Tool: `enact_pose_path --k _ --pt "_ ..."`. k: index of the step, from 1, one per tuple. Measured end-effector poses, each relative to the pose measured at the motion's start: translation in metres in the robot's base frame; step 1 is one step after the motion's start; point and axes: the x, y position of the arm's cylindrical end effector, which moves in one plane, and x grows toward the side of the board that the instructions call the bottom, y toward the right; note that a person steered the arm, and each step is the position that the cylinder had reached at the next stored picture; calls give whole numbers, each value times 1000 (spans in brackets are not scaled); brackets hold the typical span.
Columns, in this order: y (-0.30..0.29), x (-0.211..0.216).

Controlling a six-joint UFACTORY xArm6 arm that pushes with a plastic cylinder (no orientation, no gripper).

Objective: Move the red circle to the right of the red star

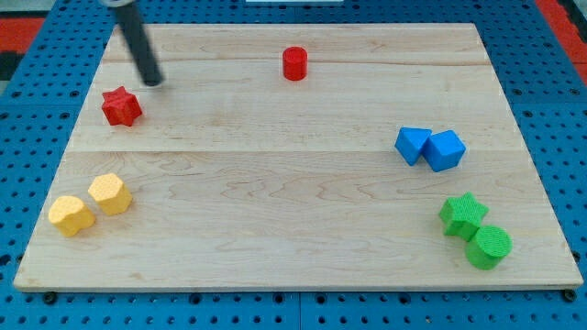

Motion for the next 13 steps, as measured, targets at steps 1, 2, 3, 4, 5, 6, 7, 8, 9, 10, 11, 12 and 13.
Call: enact_pose_path --k 1,2,3,4,5,6,7,8,9,10,11,12,13 --pt "79 -33" --pt "171 -86" --pt "263 -70" --pt "228 -61" --pt "178 -33" --pt "125 -1" --pt "84 24" --pt "76 23" --pt "52 52" --pt "14 59" --pt "7 61" --pt "38 62" --pt "68 62"
